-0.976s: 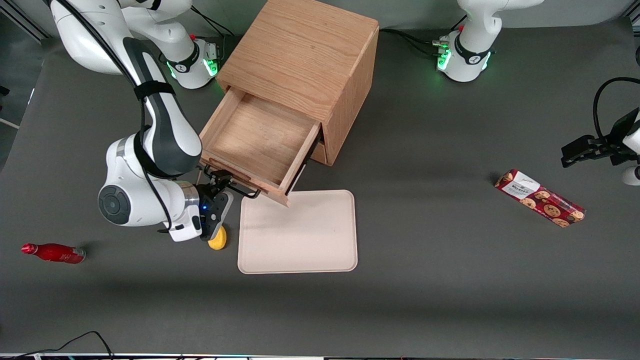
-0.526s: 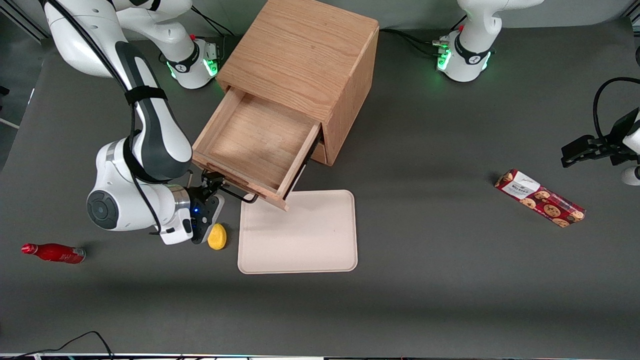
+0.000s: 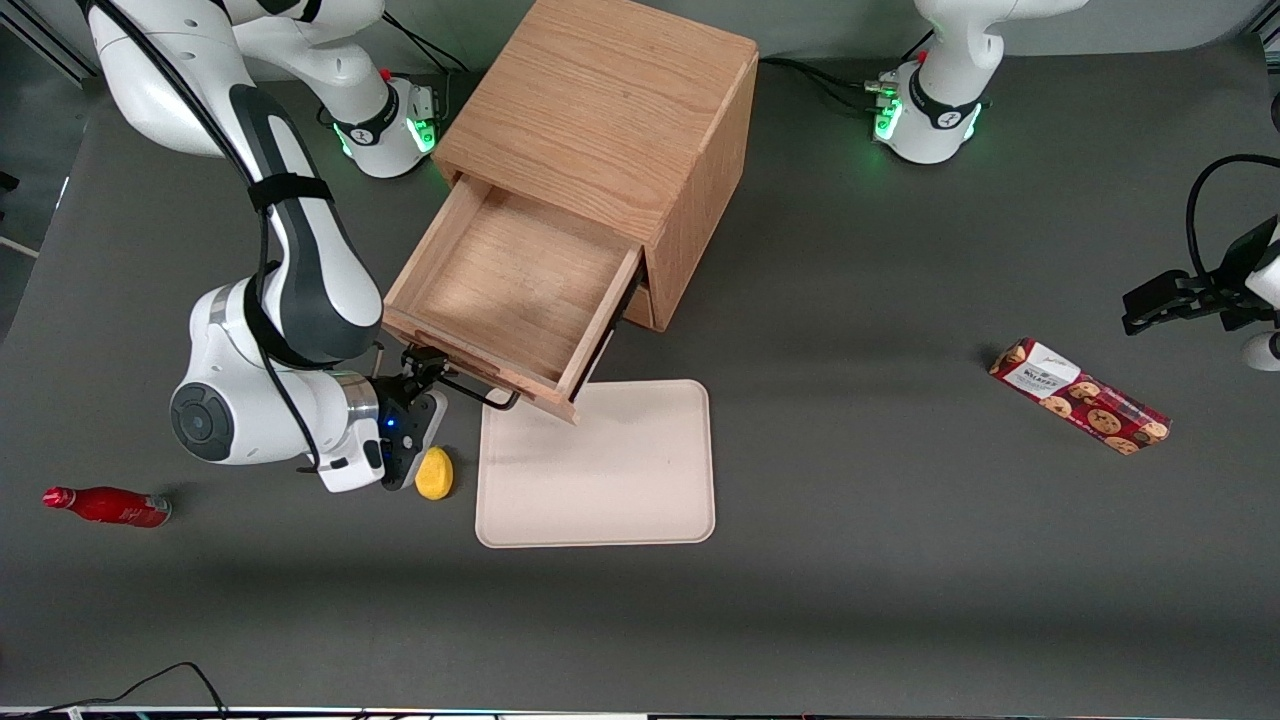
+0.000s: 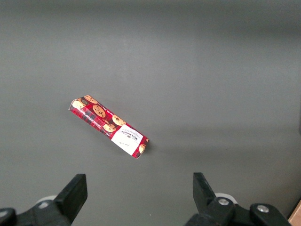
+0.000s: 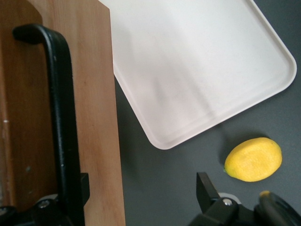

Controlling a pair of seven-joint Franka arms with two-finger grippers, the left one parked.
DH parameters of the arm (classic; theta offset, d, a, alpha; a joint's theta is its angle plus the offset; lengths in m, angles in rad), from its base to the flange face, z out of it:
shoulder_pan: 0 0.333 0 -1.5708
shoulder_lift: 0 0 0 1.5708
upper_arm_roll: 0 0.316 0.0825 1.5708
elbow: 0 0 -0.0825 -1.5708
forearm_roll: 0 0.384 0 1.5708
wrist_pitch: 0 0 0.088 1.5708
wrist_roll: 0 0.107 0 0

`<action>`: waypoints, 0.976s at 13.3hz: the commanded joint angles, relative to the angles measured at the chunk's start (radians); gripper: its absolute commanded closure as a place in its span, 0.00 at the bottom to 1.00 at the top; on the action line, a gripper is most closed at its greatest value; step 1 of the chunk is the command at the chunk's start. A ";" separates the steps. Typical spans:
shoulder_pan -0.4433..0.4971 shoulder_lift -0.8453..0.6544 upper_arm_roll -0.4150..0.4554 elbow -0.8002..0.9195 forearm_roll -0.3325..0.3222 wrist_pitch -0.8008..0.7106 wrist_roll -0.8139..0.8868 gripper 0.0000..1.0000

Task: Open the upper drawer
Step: 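Keep pulling the drawer handle to extend the drawer further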

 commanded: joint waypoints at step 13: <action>0.064 0.138 -0.038 0.177 0.073 -0.026 -0.036 0.00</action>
